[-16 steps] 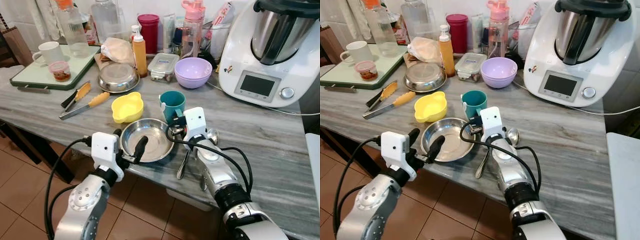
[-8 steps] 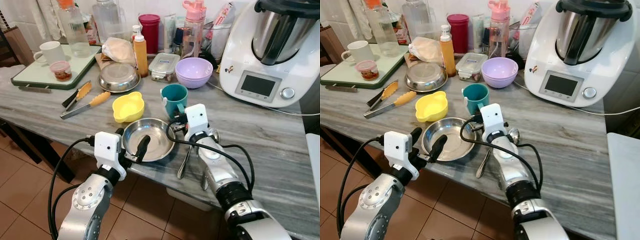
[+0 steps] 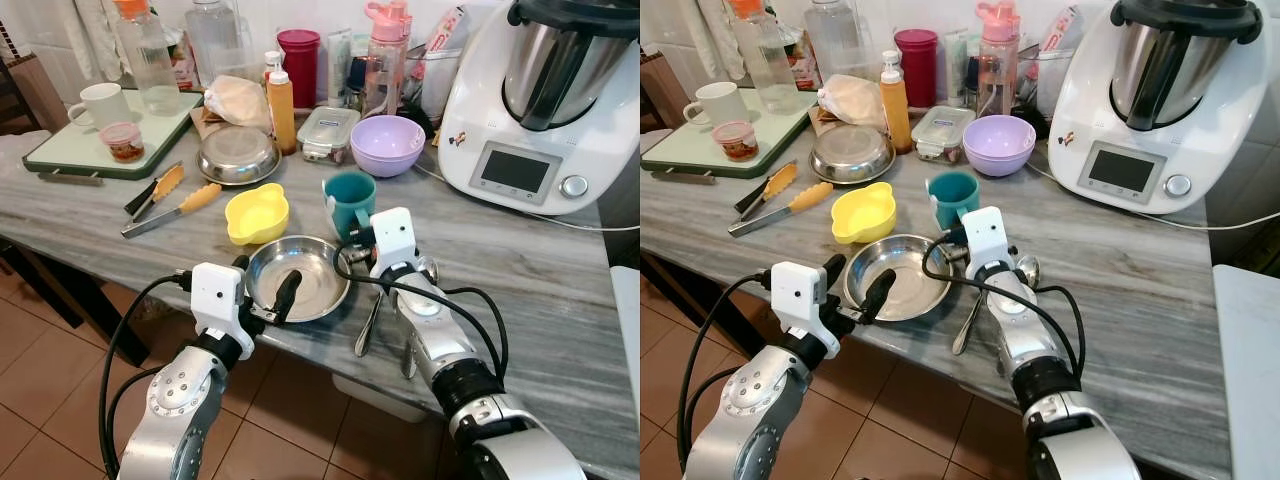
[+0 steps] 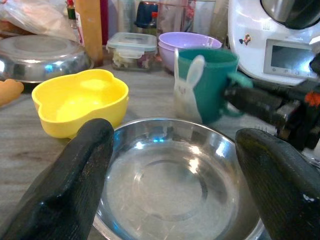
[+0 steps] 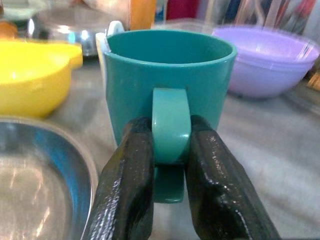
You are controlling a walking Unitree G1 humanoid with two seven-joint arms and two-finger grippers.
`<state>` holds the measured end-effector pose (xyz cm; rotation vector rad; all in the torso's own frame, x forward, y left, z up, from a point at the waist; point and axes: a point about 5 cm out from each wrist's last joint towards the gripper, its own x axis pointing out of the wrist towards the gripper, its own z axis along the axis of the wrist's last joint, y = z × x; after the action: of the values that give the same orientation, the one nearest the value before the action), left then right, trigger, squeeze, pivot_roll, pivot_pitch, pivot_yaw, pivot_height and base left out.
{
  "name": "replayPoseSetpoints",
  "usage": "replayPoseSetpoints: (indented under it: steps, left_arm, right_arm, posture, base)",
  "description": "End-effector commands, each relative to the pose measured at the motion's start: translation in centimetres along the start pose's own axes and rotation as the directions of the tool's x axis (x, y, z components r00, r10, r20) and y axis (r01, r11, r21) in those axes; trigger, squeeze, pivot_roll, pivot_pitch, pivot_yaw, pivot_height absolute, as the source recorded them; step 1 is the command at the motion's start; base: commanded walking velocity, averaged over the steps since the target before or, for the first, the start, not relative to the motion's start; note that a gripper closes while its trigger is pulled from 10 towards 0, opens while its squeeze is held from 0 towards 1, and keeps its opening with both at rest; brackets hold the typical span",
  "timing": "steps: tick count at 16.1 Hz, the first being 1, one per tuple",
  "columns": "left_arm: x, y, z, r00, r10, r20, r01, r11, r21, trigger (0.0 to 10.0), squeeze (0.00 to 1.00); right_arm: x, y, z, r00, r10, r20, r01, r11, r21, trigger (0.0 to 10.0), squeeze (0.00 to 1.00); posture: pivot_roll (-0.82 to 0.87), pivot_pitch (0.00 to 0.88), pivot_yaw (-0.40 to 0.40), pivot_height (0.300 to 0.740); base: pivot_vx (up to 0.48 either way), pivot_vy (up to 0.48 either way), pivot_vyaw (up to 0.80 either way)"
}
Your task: Setting the table
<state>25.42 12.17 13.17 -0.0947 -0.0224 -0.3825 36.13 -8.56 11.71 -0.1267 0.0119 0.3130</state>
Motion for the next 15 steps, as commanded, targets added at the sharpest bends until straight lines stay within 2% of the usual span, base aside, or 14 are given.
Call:
replayPoseSetpoints:
  steps: [1,3,4,5,6,8,9,10,11,15]
  left_arm:
    - [0.12,0.05,-0.04,1.000,-0.003,-0.005,0.003,1.000,0.012,10.0,0.00]
    - [0.16,0.10,-0.01,1.000,-0.002,-0.002,0.002,1.000,0.012,10.0,0.00]
    - [0.18,0.14,0.01,1.000,0.001,-0.001,-0.001,1.000,0.013,10.0,0.00]
    - [0.19,0.17,0.00,1.000,0.003,0.000,-0.003,1.000,0.014,10.0,0.00]
    - [0.18,0.21,-0.01,1.000,0.004,0.000,-0.004,1.000,0.014,10.0,0.00]
    - [0.22,0.24,-0.01,1.000,0.005,0.001,-0.005,1.000,0.015,10.0,0.00]
    - [0.28,0.22,0.01,1.000,0.005,0.001,-0.005,1.000,0.016,10.0,0.00]
    - [0.34,0.18,0.03,1.000,0.003,0.002,-0.003,1.000,0.016,10.0,0.00]
    - [0.36,0.14,0.04,1.000,0.001,0.002,-0.001,1.000,0.016,10.0,0.00]
    - [0.39,0.06,-0.01,1.000,-0.009,-0.001,0.009,1.000,0.013,10.0,0.00]
  right_arm:
    - [0.30,-0.08,-0.13,0.999,-0.011,-0.042,0.011,1.000,-0.011,10.0,1.00]
    - [0.21,-0.31,-0.43,0.998,-0.024,-0.053,0.026,0.999,0.024,10.0,1.00]
    - [0.19,-0.29,-0.11,1.000,-0.014,-0.023,0.015,0.999,0.029,7.4,1.00]
    - [0.16,-0.29,0.11,1.000,-0.011,-0.003,0.012,0.999,0.032,0.0,1.00]
    - [0.21,-0.21,0.13,1.000,-0.007,-0.004,0.007,0.999,0.035,0.0,0.00]
    - [0.28,-0.13,0.11,1.000,-0.003,-0.007,0.003,1.000,0.028,0.0,0.00]
    - [0.30,-0.11,0.11,1.000,-0.003,-0.010,0.003,1.000,0.028,1.4,0.00]
    - [0.32,-0.06,0.06,1.000,-0.001,-0.017,0.002,0.999,0.033,10.0,0.62]
    - [0.31,-0.07,0.09,1.000,-0.004,-0.012,0.004,0.999,0.038,10.0,1.00]
    - [0.25,-0.27,-0.01,1.000,-0.012,-0.012,0.012,0.999,0.041,10.0,1.00]
  posture:
    - [-0.13,0.000,0.053,0.740]
    - [-0.13,0.000,0.051,0.740]
    - [-0.13,0.000,0.052,0.740]
    - [-0.13,0.000,0.052,0.740]
    - [-0.13,0.000,0.053,0.740]
    - [-0.13,0.000,0.055,0.740]
    - [-0.13,0.000,0.055,0.740]
    - [-0.13,0.000,0.057,0.740]
    - [-0.13,0.000,0.058,0.740]
    - [-0.13,0.000,0.061,0.740]
  base:
    - [0.000,0.000,0.00]
    - [0.000,0.000,0.00]
    - [0.000,0.000,0.00]
    - [0.000,0.000,0.00]
    - [0.000,0.000,0.00]
    - [0.000,0.000,0.00]
    - [0.000,0.000,0.00]
    - [0.000,0.000,0.00]
    - [0.000,0.000,0.00]
    - [0.000,0.000,0.00]
